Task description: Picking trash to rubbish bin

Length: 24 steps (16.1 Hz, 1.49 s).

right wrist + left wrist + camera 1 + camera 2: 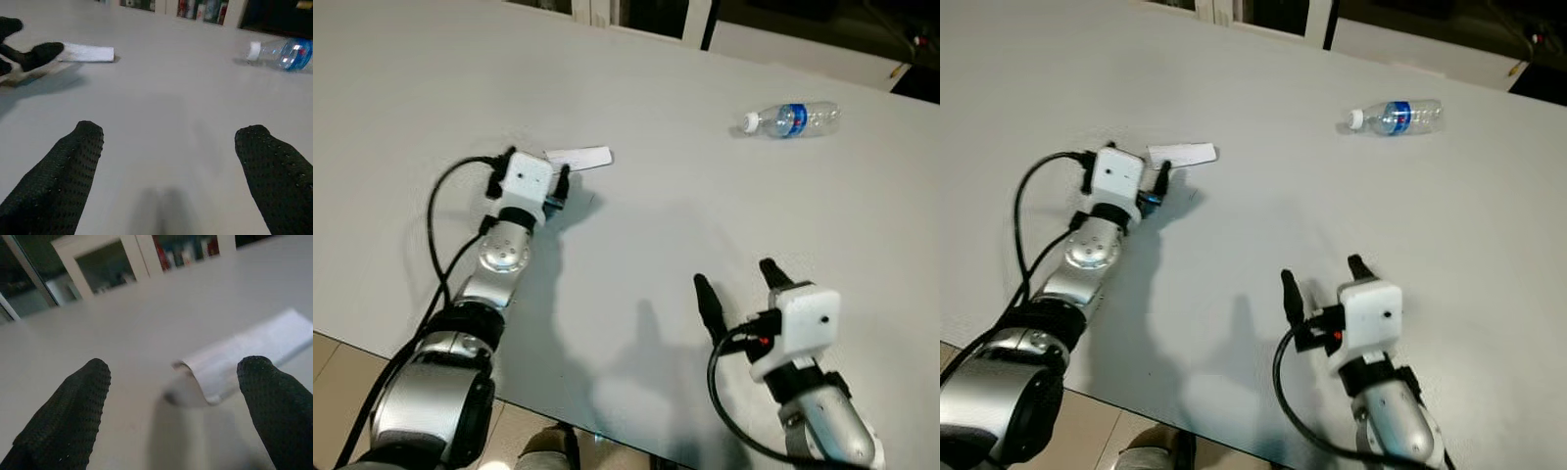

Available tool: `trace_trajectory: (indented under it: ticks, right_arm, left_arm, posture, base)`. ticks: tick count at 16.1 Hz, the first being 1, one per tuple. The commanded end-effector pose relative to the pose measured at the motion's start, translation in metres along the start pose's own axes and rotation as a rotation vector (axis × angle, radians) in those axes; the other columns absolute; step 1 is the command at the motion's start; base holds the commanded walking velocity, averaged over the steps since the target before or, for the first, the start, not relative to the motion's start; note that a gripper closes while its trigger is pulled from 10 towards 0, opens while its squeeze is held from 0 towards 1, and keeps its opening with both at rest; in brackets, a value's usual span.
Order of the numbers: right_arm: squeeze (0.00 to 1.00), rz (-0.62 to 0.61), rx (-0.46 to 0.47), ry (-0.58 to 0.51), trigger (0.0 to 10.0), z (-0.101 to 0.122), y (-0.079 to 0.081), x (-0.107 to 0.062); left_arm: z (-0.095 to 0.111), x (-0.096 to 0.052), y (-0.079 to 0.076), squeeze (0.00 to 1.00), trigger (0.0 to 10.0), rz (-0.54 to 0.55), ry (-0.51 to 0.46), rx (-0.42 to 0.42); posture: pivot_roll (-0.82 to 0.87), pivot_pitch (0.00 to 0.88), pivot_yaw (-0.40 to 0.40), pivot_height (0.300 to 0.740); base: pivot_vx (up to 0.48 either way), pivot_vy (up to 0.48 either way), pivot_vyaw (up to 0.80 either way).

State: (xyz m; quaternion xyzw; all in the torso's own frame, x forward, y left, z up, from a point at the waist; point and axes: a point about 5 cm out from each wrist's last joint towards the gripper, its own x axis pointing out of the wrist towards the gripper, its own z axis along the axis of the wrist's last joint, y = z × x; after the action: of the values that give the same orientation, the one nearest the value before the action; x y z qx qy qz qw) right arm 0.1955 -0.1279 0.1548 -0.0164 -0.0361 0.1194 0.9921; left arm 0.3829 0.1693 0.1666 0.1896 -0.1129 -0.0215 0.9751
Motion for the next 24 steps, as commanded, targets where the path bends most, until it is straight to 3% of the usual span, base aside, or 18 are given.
trace_trajectory:
  ticks: [1, 4, 5, 7, 14, 24]
  right_arm:
    - [0.0, -0.003, 0.0, 0.001, 10.0, -0.002, -0.003, 0.0]
    - [0.0, -0.051, -0.03, -0.054, 10.0, 0.004, -0.013, 0.008]
    - [0.0, -0.101, -0.045, -0.106, 10.0, 0.013, -0.02, 0.012]
    - [0.0, -0.131, -0.062, -0.138, 10.0, 0.02, -0.026, 0.014]
    - [0.0, -0.151, -0.102, -0.224, 10.0, 0.041, -0.03, 0.021]
    - [0.0, -0.143, -0.117, -0.221, 10.0, 0.042, -0.029, 0.022]
  left_arm:
    - [0.001, -0.005, -0.003, 0.0, 10.0, 0.004, -0.026, -0.026]
    - [0.016, -0.017, -0.027, 0.0, 10.0, -0.067, -0.104, -0.129]
    - [0.037, -0.022, -0.04, 0.0, 10.0, -0.103, -0.185, -0.178]
    - [0.053, -0.024, -0.045, 0.0, 10.0, -0.126, -0.24, -0.201]
    - [0.063, -0.032, -0.032, 0.0, 10.0, -0.128, -0.227, -0.216]
    - [0.062, -0.035, -0.033, 0.0, 10.0, -0.142, -0.169, -0.222]
  posture:
    - [0.13, 0.147, -0.039, 0.74]
    - [0.15, 0.117, -0.041, 0.74]
    - [0.16, 0.108, -0.046, 0.74]
    - [0.16, 0.097, -0.052, 0.74]
    - [0.17, 0.082, -0.065, 0.74]
    - [0.17, 0.084, -0.067, 0.74]
  base:
    - [0.0, 0.0, 0.0]
    - [0.0, 0.0, 0.0]
    - [0.0, 0.0, 0.0]
    - [0.0, 0.0, 0.0]
    - [0.0, 0.0, 0.0]
    - [0.382, 0.0, 0.0]
